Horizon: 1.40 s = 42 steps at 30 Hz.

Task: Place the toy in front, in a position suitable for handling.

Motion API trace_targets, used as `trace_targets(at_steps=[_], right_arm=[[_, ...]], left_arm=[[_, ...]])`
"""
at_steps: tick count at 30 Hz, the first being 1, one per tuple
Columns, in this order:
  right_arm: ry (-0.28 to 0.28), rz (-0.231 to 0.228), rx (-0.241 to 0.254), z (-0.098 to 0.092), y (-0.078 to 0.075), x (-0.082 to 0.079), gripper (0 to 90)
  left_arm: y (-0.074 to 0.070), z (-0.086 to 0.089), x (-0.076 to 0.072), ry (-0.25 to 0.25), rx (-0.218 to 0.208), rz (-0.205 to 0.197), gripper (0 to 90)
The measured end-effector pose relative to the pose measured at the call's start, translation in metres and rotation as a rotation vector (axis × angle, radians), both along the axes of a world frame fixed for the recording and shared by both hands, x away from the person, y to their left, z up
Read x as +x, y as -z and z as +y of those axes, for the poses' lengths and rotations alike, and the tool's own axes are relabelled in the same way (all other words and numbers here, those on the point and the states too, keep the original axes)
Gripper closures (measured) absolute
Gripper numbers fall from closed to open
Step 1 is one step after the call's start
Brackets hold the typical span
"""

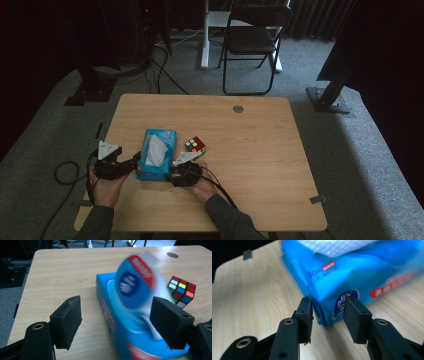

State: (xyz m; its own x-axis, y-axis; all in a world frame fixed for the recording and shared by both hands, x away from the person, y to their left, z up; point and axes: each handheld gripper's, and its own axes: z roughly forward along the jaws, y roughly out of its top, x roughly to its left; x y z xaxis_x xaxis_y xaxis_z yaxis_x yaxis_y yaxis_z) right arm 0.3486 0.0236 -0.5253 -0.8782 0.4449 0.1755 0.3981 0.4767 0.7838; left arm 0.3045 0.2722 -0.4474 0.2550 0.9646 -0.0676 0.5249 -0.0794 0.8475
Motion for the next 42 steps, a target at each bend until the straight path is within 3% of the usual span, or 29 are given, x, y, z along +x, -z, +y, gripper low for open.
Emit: trace_targets(at_steps=[3,6,9,13,18,23,29,36,39,42], right_arm=[[-0.026,-0.013,0.0,0.015,0.001,0.0,57.9],[-0.043,-0.052,-0.043,0.02,-0.004,-0.006,51.6],[-0.019,-0.112,-0.092,0.002,-0.01,-0.011,47.4],[0.041,-0.11,-0.087,-0.04,-0.015,-0.009,46.3],[0.132,-0.12,-0.157,-0.085,-0.008,-0.008,46.2],[0.232,-0.088,-0.173,-0.115,0.006,0.001,44.6],[0.289,-0.076,-0.183,-0.126,0.014,0.007,40.9],[0.276,-0.077,-0.192,-0.127,0.019,0.009,38.0],[0.251,-0.086,-0.185,-0.13,0.02,0.012,34.8],[0.218,-0.077,-0.208,-0.134,0.018,0.017,31.6]], left_arm=[[-0.001,0.0,-0.004,-0.003,-0.002,-0.015,25.7],[-0.002,0.0,-0.012,0.003,-0.015,-0.03,25.9],[-0.002,-0.005,-0.021,0.026,-0.013,-0.044,28.0],[-0.006,-0.016,-0.03,0.069,-0.002,-0.05,28.4],[-0.01,-0.033,-0.033,0.124,0.029,-0.059,32.0],[-0.004,-0.048,-0.026,0.159,0.051,-0.041,32.6],[0.004,-0.055,-0.01,0.175,0.047,-0.017,31.4],[0.008,-0.059,0.004,0.204,0.033,-0.007,31.4],[0.008,-0.06,0.008,0.215,0.036,-0.012,31.4],[0.008,-0.06,0.012,0.221,0.032,-0.015,31.4]])
